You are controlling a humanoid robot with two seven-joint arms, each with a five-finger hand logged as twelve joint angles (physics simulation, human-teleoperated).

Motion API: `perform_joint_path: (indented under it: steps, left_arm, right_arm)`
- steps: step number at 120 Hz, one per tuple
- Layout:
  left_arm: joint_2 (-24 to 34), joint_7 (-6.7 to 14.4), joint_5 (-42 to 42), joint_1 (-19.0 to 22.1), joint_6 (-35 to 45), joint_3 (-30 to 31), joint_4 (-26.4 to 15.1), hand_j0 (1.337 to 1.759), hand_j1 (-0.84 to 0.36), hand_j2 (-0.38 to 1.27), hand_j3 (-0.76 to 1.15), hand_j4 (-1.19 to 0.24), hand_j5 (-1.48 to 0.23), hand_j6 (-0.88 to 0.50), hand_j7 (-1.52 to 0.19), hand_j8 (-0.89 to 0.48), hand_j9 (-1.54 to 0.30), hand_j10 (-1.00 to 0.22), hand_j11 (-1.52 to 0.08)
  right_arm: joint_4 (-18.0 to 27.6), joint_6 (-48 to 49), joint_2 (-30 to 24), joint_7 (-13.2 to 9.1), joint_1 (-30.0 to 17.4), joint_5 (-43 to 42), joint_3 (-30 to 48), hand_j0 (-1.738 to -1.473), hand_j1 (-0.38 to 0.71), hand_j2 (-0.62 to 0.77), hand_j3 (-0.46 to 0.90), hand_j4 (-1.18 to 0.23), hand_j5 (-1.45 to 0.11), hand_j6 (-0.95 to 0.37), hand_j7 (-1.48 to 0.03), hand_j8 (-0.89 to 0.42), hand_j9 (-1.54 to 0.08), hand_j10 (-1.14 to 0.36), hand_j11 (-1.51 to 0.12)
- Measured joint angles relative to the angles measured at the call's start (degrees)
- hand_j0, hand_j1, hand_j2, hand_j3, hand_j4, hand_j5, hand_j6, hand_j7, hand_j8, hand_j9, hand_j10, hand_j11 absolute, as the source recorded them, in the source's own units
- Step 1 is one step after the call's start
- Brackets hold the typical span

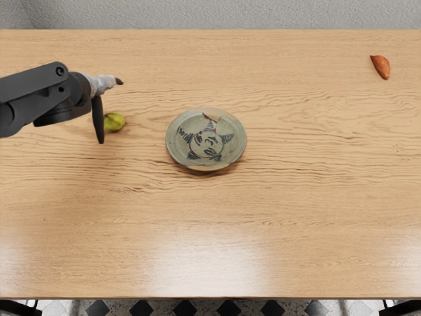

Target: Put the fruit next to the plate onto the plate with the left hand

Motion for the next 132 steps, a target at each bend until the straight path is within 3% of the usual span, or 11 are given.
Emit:
perform_joint_path:
  steps: [29,68,75,95,119,132]
  left_arm:
    - [-3.0,0.0,1.7,1.5,6.7,5.2,2.9,1.658,0.26,0.02,0.00,-0.08,-0.10,-0.08,-0.10,-0.08,-0.10,-0.08,-0.10]
    - [-5.7,0.0,2.0,1.7,8.9,6.3,4.3,1.658,0.08,0.05,0.00,-0.23,-0.29,-0.23,-0.29,-0.23,-0.29,-0.23,-0.29]
    - [-8.4,0.0,2.0,2.2,9.3,6.4,5.4,1.658,0.03,0.06,0.00,-0.27,-0.35,-0.28,-0.35,-0.27,-0.35,-0.27,-0.35]
    - [-8.5,0.0,2.1,2.8,9.7,6.4,7.8,1.658,-0.10,0.08,0.00,-0.38,-0.49,-0.38,-0.49,-0.38,-0.49,-0.38,-0.49]
    - [-8.7,0.0,2.7,2.6,10.7,7.4,10.7,1.658,-0.16,0.09,0.00,-0.43,-0.56,-0.43,-0.56,-0.43,-0.56,-0.43,-0.56]
    - [-13.5,0.0,2.9,3.4,12.6,8.5,14.0,1.658,-0.18,0.09,0.00,-0.44,-0.57,-0.44,-0.57,-0.44,-0.57,-0.44,-0.57]
  right_arm:
    - [0.0,0.0,0.0,0.0,0.0,0.0,0.0,-1.658,-0.35,0.00,0.00,0.00,0.00,0.00,0.00,0.00,0.00,0.00,0.00]
    - [0.0,0.0,0.0,0.0,-0.1,0.1,0.1,-1.658,-0.35,0.00,0.00,0.00,0.00,0.00,0.00,0.00,0.00,0.00,0.00]
    - [0.0,0.0,0.0,0.0,-0.1,0.1,0.1,-1.658,-0.35,0.00,0.00,0.00,0.00,0.00,0.00,0.00,0.00,0.00,0.00]
    - [-0.1,0.0,0.0,0.0,-0.2,0.1,0.2,-1.658,-0.35,0.00,0.00,0.00,0.00,0.00,0.00,0.00,0.00,0.00,0.00]
    - [-0.1,0.0,0.0,0.0,-0.2,0.1,0.2,-1.658,-0.35,0.00,0.00,0.00,0.00,0.00,0.00,0.00,0.00,0.00,0.00]
    - [-0.1,0.0,0.0,0.0,-0.3,0.1,0.3,-1.658,-0.35,0.00,0.00,0.00,0.00,0.00,0.00,0.00,0.00,0.00,0.00]
